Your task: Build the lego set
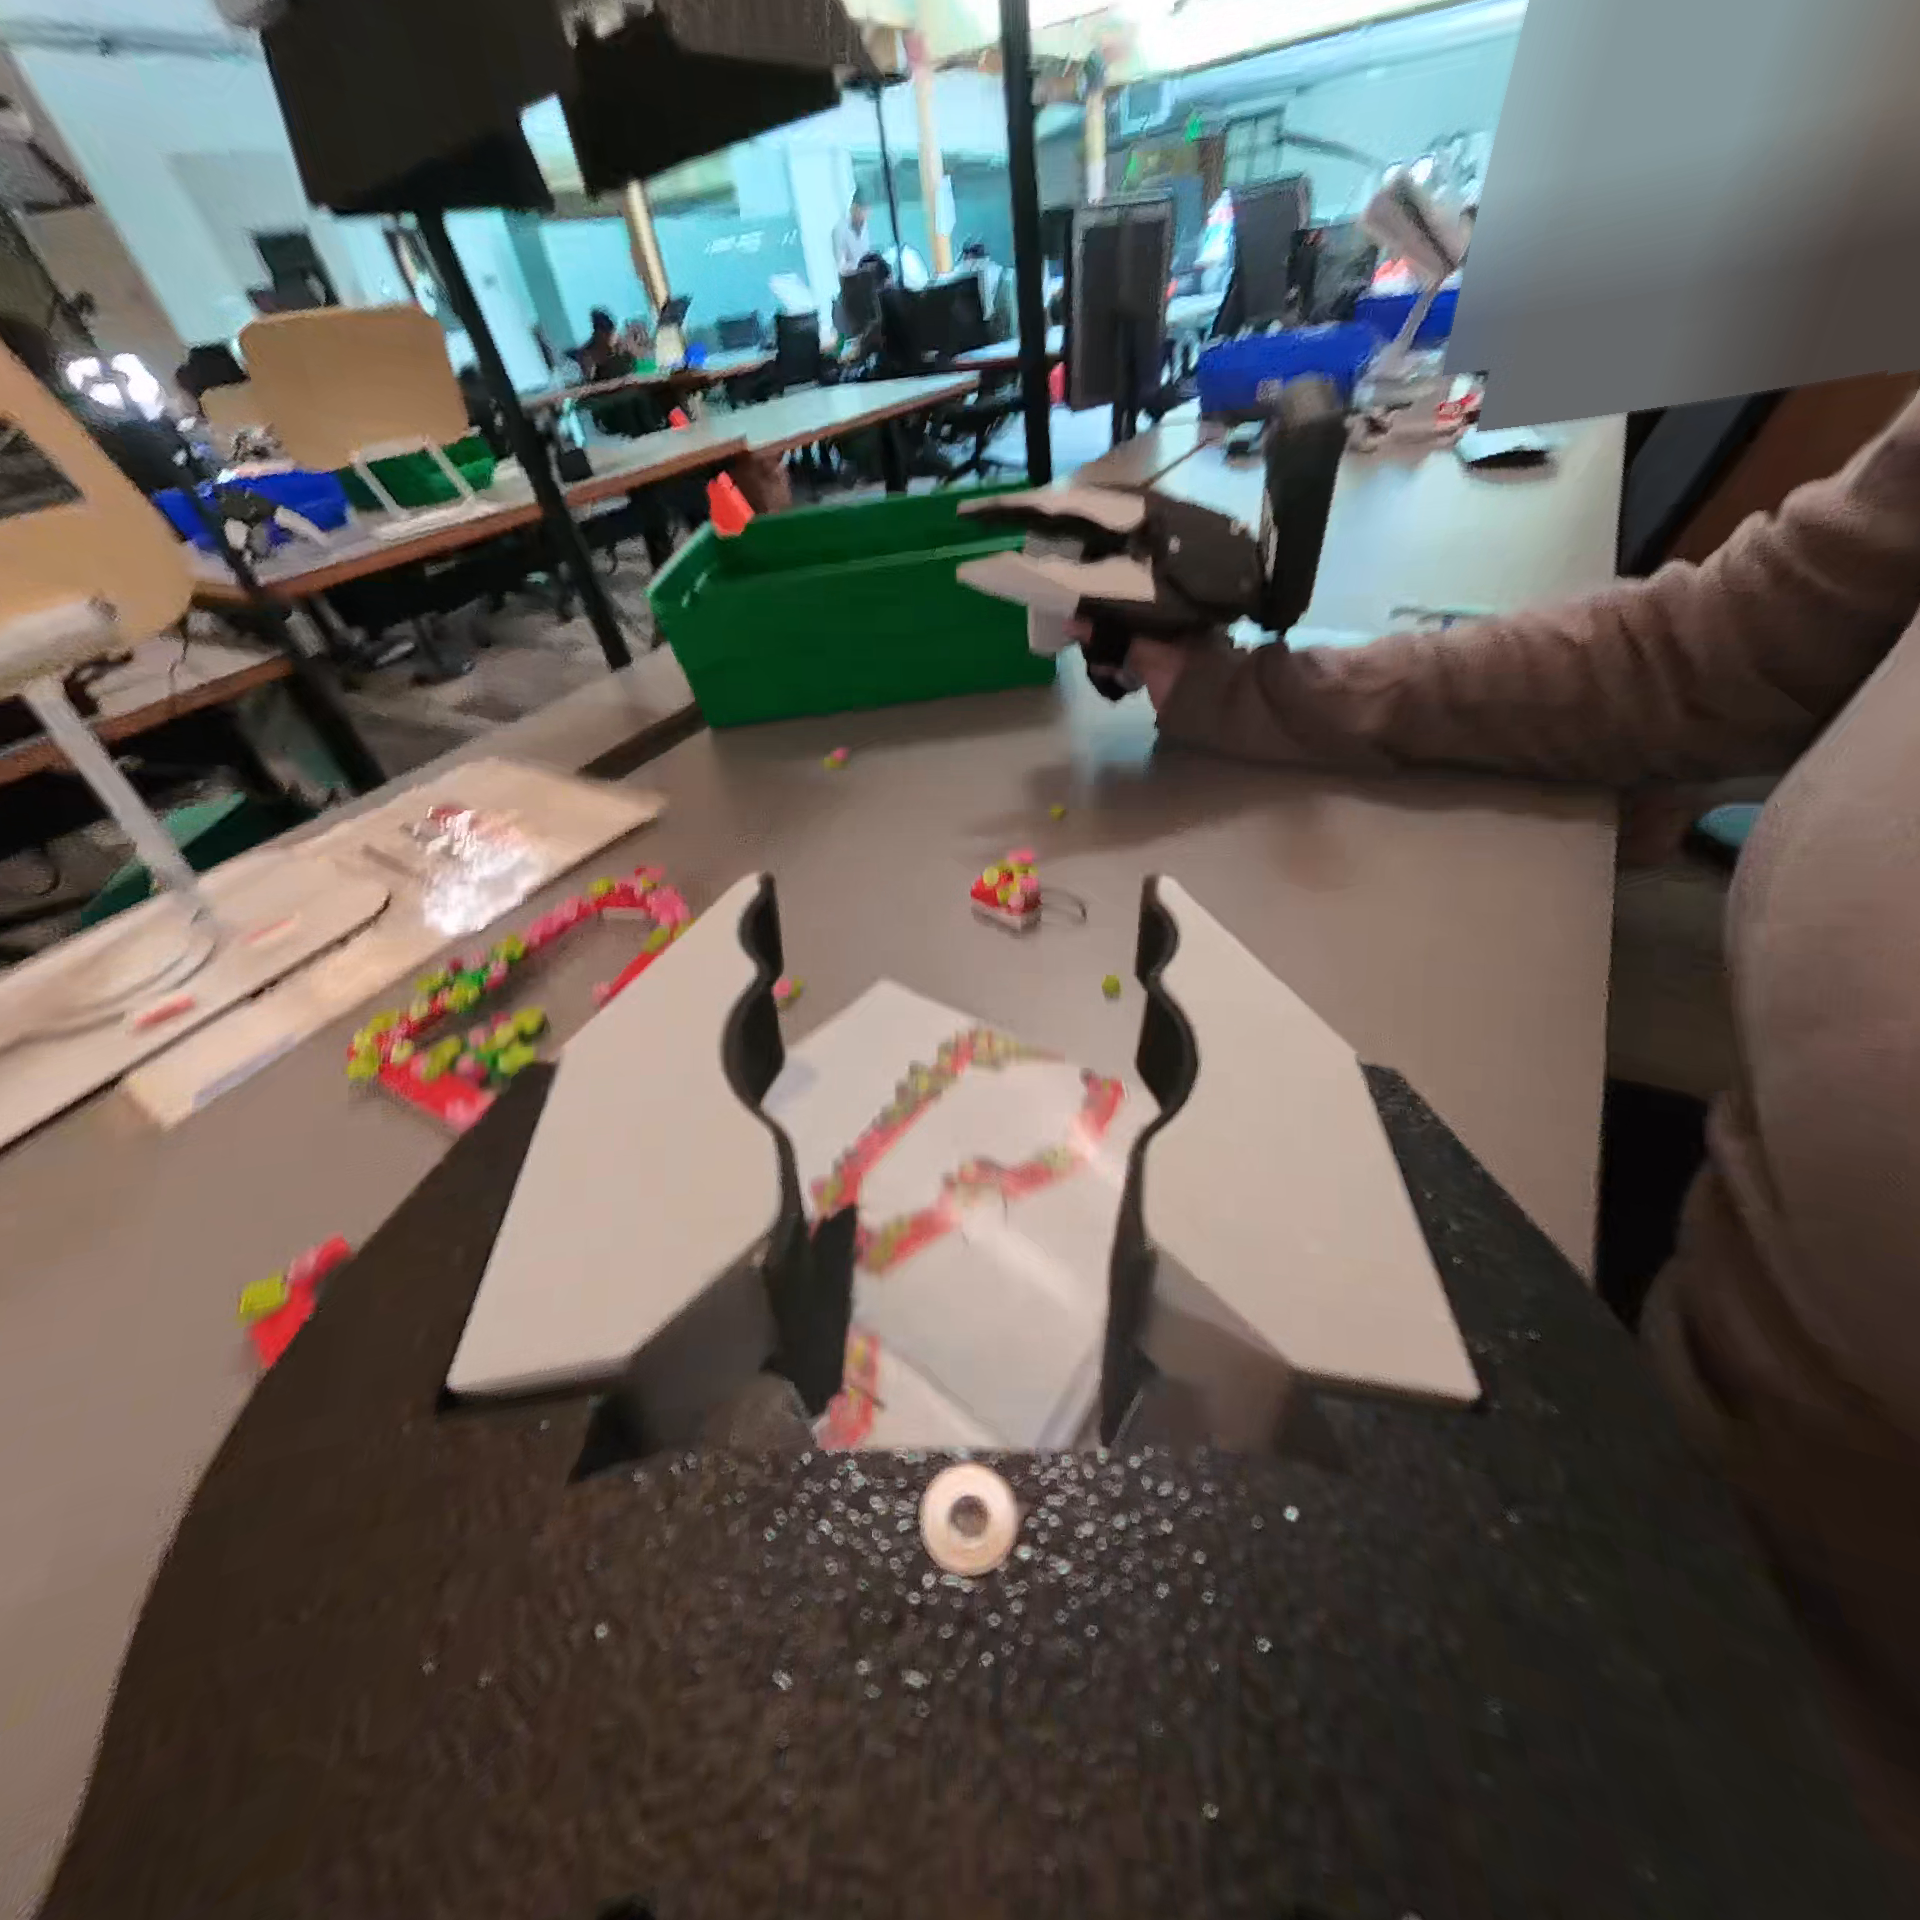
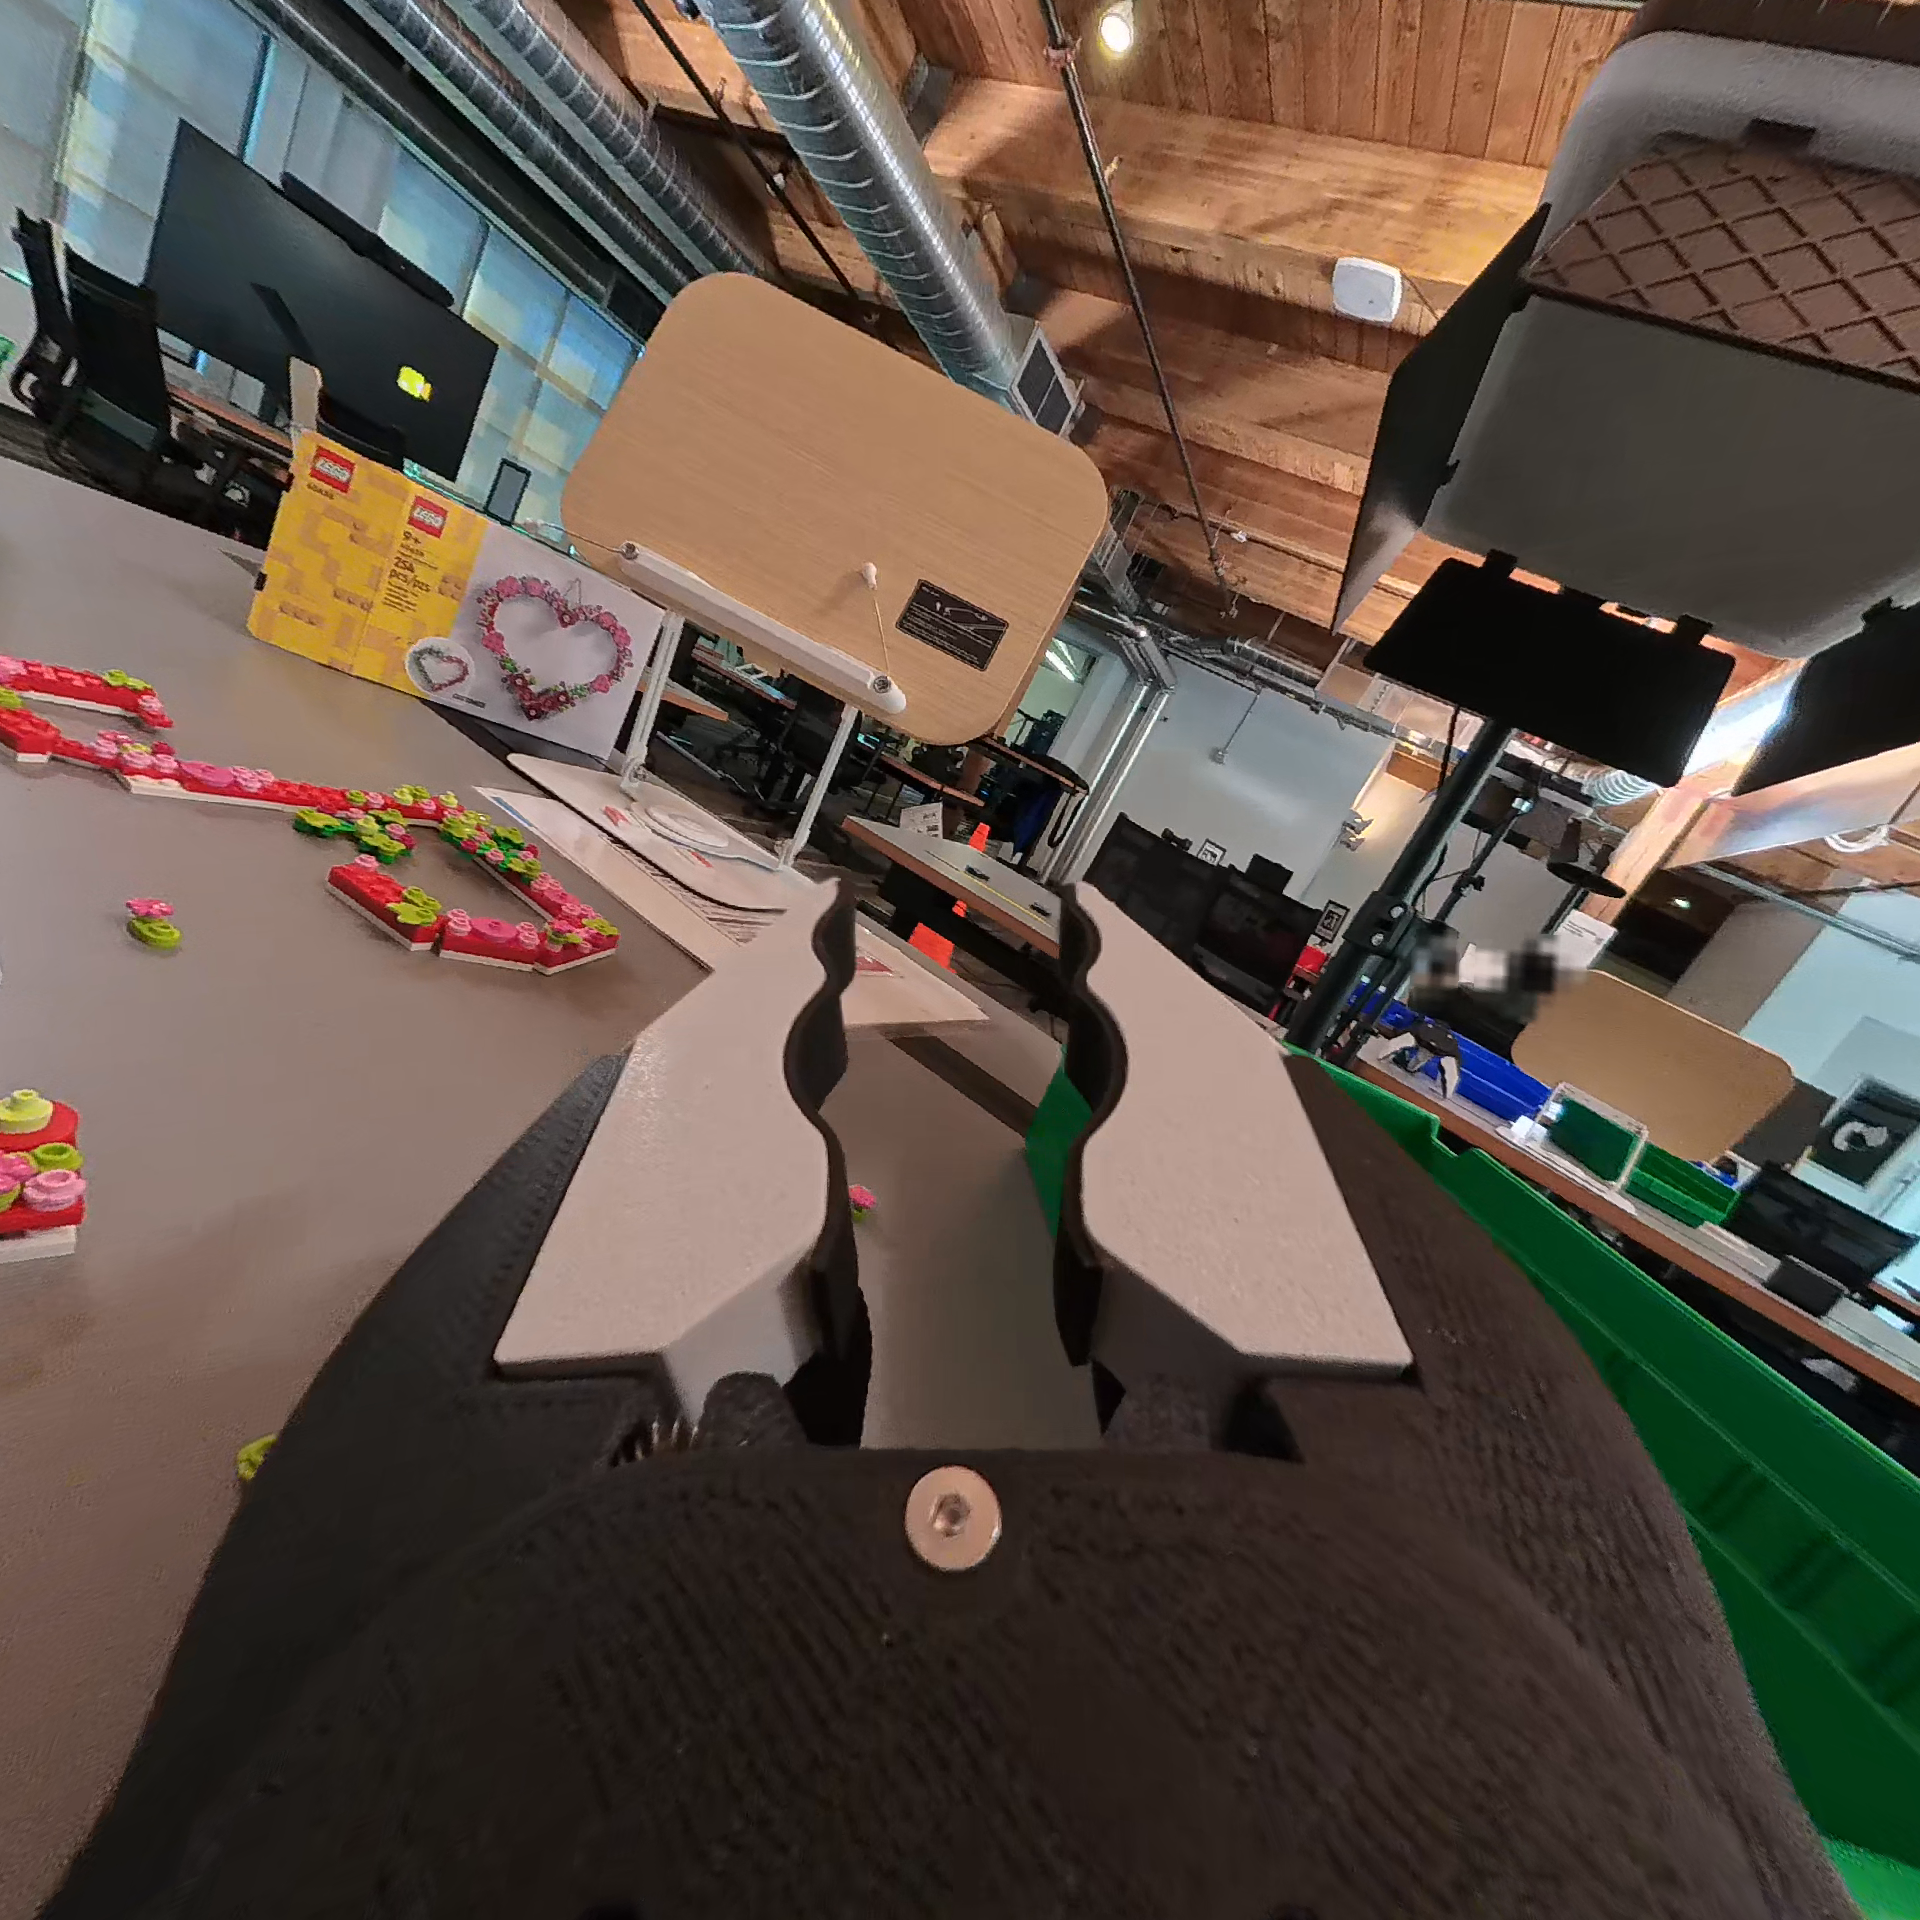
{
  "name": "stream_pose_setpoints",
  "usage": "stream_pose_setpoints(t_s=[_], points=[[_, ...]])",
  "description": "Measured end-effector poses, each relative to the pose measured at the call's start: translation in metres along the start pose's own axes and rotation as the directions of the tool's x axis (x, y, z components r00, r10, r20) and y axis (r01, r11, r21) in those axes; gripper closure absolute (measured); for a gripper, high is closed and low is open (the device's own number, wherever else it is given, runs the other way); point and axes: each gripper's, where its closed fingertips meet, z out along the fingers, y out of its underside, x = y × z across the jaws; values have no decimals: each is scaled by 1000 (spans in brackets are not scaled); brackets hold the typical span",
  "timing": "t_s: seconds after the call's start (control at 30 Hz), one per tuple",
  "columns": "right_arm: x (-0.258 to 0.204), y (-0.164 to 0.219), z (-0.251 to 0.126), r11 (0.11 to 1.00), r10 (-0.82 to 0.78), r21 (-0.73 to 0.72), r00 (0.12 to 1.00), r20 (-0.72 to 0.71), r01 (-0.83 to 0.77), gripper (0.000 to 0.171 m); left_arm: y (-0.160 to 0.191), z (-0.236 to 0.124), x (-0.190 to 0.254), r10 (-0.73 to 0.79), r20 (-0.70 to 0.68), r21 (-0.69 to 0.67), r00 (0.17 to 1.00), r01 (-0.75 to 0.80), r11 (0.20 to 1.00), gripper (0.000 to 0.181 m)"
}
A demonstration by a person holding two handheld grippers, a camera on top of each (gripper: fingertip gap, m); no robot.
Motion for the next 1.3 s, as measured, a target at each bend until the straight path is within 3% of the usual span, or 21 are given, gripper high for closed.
stream_pose_setpoints(t_s=[0.17,0.37,0.53,0.7,0.83,1.07,1.3], points=[[4,5,-6,995,-81,-64,995,-51,78,134,51,-15,29,-7,48,-194,999,16,981,119],[11,17,-14,967,-203,-179,974,-100,183,135,75,4,59,-23,5,-239,1000,24,971,124],[21,20,-21,960,-216,-214,966,-146,182,136,85,17,71,-88,2,-245,996,86,966,131],[23,20,-18,968,-190,-192,971,-147,160,138,89,29,80,-22,24,-283,999,28,959,134],[17,17,-12,976,-173,-155,979,-104,156,139,90,38,93,-98,22,-277,995,100,956,136],[-6,16,1,979,-169,-110,985,20,170,142,99,41,80,35,163,-343,986,24,939,140],[-12,15,3,984,-150,-88,987,60,155,144,98,50,78,66,146,-368,987,-8,930,140]])
